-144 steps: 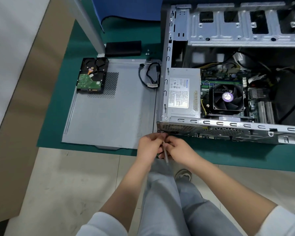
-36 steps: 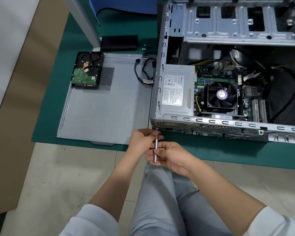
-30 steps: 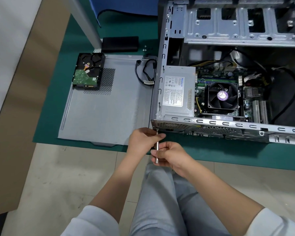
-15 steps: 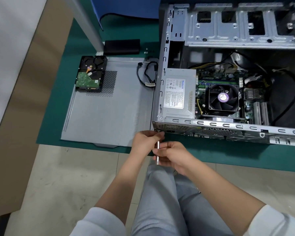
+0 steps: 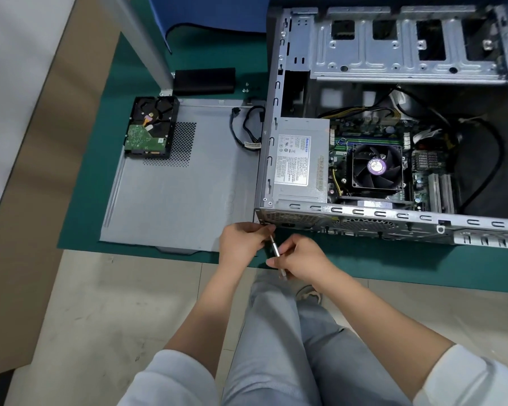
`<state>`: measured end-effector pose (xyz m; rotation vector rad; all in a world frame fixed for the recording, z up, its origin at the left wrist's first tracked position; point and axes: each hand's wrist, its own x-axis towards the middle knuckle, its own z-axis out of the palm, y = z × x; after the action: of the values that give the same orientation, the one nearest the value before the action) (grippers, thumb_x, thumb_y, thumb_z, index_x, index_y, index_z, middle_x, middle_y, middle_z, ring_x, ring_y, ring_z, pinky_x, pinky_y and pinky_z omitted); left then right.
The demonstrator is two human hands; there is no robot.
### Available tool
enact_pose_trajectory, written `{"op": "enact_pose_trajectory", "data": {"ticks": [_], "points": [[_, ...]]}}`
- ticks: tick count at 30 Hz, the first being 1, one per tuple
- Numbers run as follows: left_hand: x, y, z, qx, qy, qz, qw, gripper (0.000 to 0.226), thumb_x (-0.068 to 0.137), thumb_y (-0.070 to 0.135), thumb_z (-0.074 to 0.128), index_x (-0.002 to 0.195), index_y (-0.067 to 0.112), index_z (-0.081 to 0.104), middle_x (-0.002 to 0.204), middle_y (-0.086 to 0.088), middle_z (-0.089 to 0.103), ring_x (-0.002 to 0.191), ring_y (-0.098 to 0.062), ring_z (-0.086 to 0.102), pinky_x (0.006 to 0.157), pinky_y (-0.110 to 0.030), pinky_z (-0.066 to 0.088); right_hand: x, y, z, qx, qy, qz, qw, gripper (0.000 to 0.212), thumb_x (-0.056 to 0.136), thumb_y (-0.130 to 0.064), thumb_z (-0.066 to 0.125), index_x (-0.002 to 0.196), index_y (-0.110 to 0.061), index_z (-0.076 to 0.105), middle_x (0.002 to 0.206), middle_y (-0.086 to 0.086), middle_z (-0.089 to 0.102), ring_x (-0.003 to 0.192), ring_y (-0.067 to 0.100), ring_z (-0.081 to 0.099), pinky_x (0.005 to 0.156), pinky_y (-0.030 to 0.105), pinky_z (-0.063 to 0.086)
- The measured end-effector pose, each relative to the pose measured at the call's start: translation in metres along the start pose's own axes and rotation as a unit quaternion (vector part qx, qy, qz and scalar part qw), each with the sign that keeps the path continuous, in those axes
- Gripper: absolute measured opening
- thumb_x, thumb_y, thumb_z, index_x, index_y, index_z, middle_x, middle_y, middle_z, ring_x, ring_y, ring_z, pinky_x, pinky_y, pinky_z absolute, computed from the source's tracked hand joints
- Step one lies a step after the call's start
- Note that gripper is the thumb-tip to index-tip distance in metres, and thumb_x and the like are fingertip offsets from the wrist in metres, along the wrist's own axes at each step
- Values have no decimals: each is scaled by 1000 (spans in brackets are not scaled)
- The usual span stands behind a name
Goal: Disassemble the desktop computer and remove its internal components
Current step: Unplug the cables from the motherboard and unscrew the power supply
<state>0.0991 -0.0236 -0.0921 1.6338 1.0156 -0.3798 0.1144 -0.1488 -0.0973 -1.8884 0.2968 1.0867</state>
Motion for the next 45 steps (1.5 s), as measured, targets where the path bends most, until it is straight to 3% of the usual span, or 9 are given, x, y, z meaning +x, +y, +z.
{"op": "enact_pose_trajectory", "data": {"ticks": [4, 6, 10, 14, 19, 29, 33, 40, 45], "points": [[-3, -1, -4, -49, -25, -25, 998, 9, 76, 17, 77, 82, 11, 72, 88, -13, 73, 84, -21, 70, 84, -32, 56, 1, 2, -5, -84, -8, -27, 996, 29, 74, -15, 79, 76, -17, 50, 78, 4, 60, 64, 18, 56, 60, 27, 46], [-10, 1, -8, -66, -30, -24, 997, 8, 79, 14, 76, 82, 10, 71, 92, -18, 72, 83, -22, 67, 88, -34, 54, -2, 2, -7, -124, -9, -51, 991, 25, 79, -15, 74, 77, -19, 49, 78, 3, 60, 68, 19, 56, 65, 28, 45], [-25, 7, -27, -114, -31, 11, 993, 12, 81, 8, 72, 93, 3, 72, 84, -13, 72, 72, -11, 66, 76, -19, 56, -20, -9, -11, -125, -23, -93, 988, 10, 91, -12, 57, 87, -17, 49, 78, -1, 61, 80, 21, 62, 74, 32, 47], [-44, 24, -55, -192, -40, 66, 978, 15, 82, 6, 69, 96, 1, 71, 82, -7, 74, 80, -10, 71, 71, -15, 54, -48, -37, -22, -160, -80, -162, 970, 8, 98, -16, 45, 91, -21, 45, 75, -7, 60, 64, 6, 51, 58, 21, 37], [-71, 56, -83, -235, -78, 107, 963, 30, 73, 23, 73, 98, 7, 71, 96, -12, 73, 95, -16, 70, 75, -18, 54, -93, -78, -41, -134, -109, -257, 951, 12, 92, -30, 58, 92, -24, 48, 64, -11, 50, 46, -1, 38, 47, 12, 31], [-96, 143, -80, -255, -220, 127, 933, 22, 68, 21, 71, 86, 12, 78, 96, -12, 73, 91, -17, 70, 75, -22, 55, -110, -157, -85, -49, 29, -399, 915, 11, 83, -24, 71, 89, -32, 66, 49, -19, 47, 48, 0, 40, 49, 8, 31], [-88, 168, -82, -273, -272, 96, 918, 27, 68, 22, 73, 90, 7, 77, 101, -16, 72, 97, -22, 69, 75, -23, 56, -103, -177, -97, -43, 43, -410, 910, 11, 81, -24, 74, 83, -32, 68, 47, -15, 40, 47, 1, 37, 48, 9, 31], [-52, 194, -100, -167, -332, 79, 925, 37, 74, 35, 71, 101, 10, 75, 110, -15, 69, 107, -24, 65, 79, -23, 55, -67, -209, -108, -96, 14, -396, 913, 10, 78, -31, 75, 76, -32, 65, 48, -14, 41, 49, 2, 37, 51, 14, 35], [-15, 206, -104, -135, -245, 79, 957, 28, 62, 32, 78, 84, 16, 78, 93, -8, 74, 76, -11, 69, 65, -20, 54, -32, -223, -105, -119, 9, -379, 918, 9, 80, -29, 74, 77, -28, 65, 47, -15, 46, 45, 2, 38, 48, 11, 32]]}}
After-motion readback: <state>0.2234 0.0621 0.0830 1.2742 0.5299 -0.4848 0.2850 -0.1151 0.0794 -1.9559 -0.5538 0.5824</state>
